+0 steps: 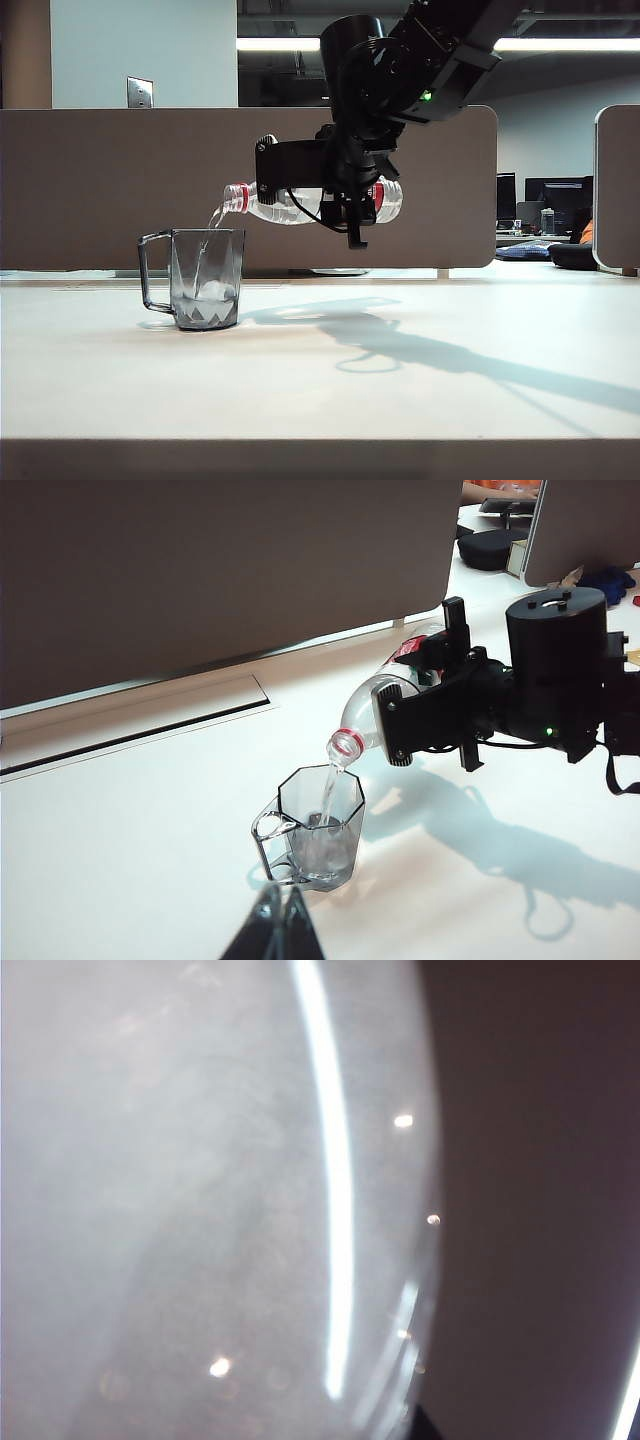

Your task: Pick up the mineral water bottle on the table and pour water into the mug until it's half full.

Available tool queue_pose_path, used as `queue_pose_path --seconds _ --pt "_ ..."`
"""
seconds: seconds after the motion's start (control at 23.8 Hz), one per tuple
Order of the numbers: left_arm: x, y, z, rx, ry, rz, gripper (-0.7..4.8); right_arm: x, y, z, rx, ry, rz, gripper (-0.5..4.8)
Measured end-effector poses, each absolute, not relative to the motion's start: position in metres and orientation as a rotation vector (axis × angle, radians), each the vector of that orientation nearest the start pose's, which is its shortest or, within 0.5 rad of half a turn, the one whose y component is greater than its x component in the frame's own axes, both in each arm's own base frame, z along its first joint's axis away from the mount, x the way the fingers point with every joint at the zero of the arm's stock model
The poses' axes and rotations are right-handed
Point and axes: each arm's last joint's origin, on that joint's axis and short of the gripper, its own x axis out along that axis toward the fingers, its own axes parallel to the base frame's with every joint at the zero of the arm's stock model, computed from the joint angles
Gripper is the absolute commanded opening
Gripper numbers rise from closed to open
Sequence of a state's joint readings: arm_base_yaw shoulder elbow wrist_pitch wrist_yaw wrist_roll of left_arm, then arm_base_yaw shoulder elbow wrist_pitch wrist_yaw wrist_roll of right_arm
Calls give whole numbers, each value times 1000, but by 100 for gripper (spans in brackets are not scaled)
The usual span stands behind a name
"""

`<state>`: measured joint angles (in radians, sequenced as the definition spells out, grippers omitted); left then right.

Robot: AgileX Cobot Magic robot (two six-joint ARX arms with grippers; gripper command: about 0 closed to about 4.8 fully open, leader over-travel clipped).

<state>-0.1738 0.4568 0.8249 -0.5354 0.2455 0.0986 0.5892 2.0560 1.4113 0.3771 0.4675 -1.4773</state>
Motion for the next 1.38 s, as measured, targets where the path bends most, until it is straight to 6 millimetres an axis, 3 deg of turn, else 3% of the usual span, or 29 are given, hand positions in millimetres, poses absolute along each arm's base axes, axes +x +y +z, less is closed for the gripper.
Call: queue_pose_path --seconds 0.25,0.84,1.38 --pt "82 -22 348 93 147 -426 -2 395 243 221 -1589 99 256 243" --pt "82 -22 348 93 147 -426 -2 393 242 218 -1501 153 253 242" --pt "82 -22 348 93 148 -426 -2 394 244 224 -1627 72 251 241"
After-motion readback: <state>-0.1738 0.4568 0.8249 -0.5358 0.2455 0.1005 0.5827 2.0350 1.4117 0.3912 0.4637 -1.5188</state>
